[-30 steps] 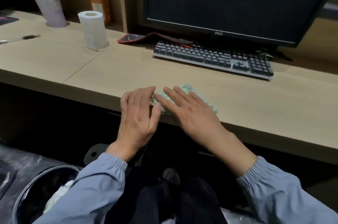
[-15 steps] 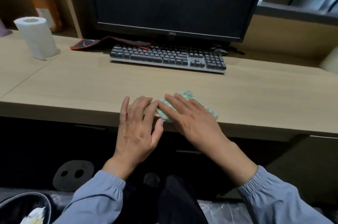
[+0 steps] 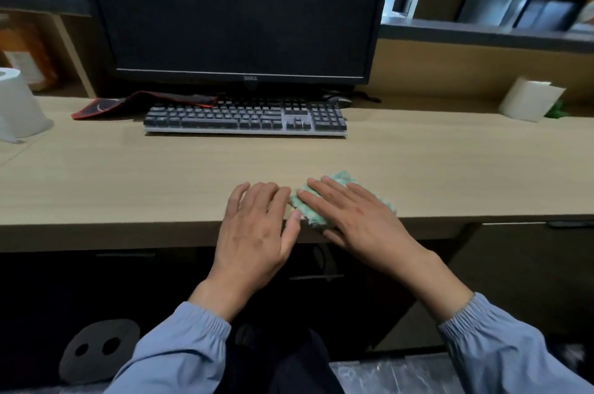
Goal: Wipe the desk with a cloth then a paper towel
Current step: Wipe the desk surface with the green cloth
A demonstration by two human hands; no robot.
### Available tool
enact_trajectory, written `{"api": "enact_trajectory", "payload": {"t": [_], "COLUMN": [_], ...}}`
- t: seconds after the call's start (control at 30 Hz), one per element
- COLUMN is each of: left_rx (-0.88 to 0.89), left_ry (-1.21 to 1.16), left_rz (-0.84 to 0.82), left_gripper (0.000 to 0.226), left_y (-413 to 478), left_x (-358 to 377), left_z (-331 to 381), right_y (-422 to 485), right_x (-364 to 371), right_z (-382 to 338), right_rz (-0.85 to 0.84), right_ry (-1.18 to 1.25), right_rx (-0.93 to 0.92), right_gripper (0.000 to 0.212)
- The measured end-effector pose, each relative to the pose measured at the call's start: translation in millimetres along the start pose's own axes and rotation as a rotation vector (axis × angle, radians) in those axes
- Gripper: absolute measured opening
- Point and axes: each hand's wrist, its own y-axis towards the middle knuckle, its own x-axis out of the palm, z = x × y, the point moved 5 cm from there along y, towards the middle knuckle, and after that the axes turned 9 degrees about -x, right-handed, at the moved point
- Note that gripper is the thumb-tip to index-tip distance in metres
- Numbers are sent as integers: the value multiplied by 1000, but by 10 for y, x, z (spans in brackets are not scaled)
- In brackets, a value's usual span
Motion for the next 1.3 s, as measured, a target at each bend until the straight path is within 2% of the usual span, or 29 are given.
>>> {"api": "enact_trajectory", "payload": {"t": [0.4,0.63,0.8,0.97,1.03,1.17,1.3], "left_rx": [55,49,77,74,66,77,50], "left_ry": [-80,-38,21,0,-40,-35,-38], "left_rz": [-71,-173,-228,-302,-339,-410,-441], "left_gripper": [40,44,48,56,59,65,64], "left_y": [305,414,529,664,689,695,709], "left_x": [210,328,357,393,424,535,579], "left_z": [622,726,729,766,835,914,900], "right_y": [-593,-932,-1108,-1074,-1093,-1149,-1183], "right_x": [-55,-83,-135,-237,-285,-321,-118], "right_z": [582,978,1163,1171,1117,997,961], "right_rz": [-36,-140,-147,-229,-205,-34,-57], "right_ry": [3,-6,49,162,201,145,136], "right_rx": [33,50,60,52,94,270,393], "right_gripper": [80,75,70,67,64,69,71]}}
